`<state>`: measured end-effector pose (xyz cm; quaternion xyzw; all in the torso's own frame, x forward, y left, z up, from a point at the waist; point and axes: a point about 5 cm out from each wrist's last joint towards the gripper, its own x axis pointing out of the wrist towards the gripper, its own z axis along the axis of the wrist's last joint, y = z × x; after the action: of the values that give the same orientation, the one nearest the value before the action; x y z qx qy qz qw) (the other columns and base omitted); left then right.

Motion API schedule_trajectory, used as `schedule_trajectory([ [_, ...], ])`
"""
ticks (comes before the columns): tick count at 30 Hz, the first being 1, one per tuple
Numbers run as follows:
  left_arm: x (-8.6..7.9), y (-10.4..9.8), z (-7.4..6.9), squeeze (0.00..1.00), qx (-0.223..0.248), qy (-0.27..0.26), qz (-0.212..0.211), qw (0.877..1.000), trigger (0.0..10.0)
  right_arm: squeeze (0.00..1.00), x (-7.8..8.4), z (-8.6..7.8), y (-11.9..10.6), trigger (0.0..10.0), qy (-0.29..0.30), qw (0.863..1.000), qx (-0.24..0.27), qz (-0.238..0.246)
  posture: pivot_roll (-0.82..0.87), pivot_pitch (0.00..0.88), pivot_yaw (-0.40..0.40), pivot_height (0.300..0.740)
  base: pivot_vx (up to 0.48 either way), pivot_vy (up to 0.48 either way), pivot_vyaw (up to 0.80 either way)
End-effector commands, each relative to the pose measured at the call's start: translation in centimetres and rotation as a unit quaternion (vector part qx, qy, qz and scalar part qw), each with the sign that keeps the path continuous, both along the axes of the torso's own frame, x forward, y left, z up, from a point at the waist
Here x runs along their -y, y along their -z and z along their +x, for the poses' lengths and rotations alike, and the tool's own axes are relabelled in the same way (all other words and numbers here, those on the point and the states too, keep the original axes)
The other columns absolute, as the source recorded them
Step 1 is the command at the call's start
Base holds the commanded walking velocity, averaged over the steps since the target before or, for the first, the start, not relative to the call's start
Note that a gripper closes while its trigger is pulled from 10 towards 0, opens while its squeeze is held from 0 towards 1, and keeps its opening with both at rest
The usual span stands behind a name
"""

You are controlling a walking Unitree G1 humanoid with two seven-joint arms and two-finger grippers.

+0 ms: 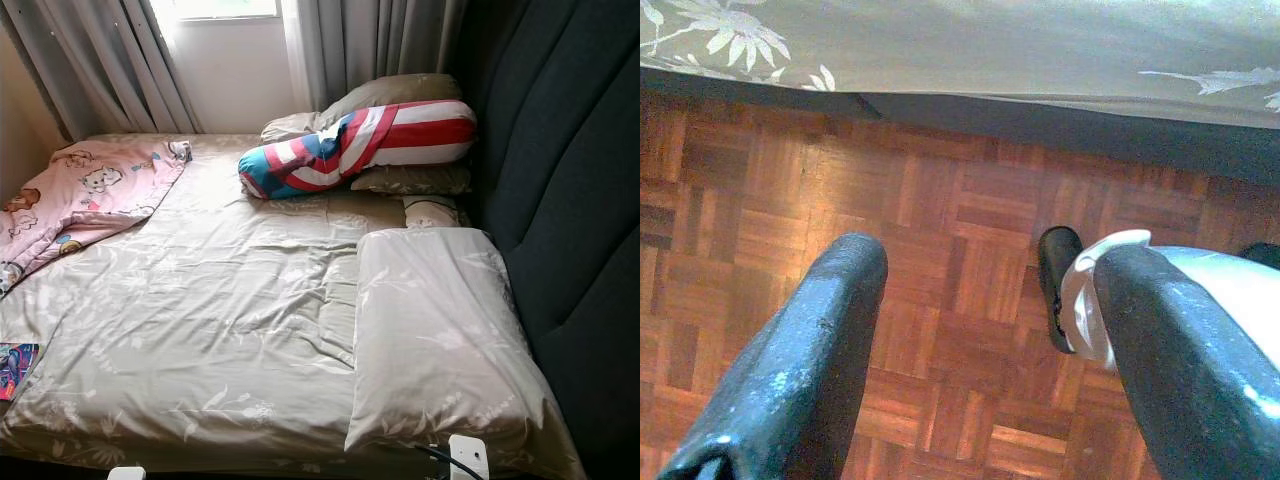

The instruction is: Clean up the room

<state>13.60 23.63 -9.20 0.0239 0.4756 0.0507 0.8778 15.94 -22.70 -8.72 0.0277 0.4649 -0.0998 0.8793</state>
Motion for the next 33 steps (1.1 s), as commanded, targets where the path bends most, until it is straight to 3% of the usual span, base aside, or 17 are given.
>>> schedule_trajectory([
  [1,-0.33,-0.17,0.26,0.0,0.003,-0.003,0.001,1.0,10.0,0.0,-0.07,0.02,0.03,10.0,0.006,1.0,-0.002,0.006,-0.14,0.0,0.053,0.74,0.0,0.48,0.0],
  [33,-0.47,-0.25,0.42,0.0,0.002,0.001,0.003,1.0,10.0,0.0,-0.32,0.03,0.08,10.0,0.006,1.0,-0.002,0.014,-0.13,0.0,0.056,0.74,0.0,0.48,0.0],
])
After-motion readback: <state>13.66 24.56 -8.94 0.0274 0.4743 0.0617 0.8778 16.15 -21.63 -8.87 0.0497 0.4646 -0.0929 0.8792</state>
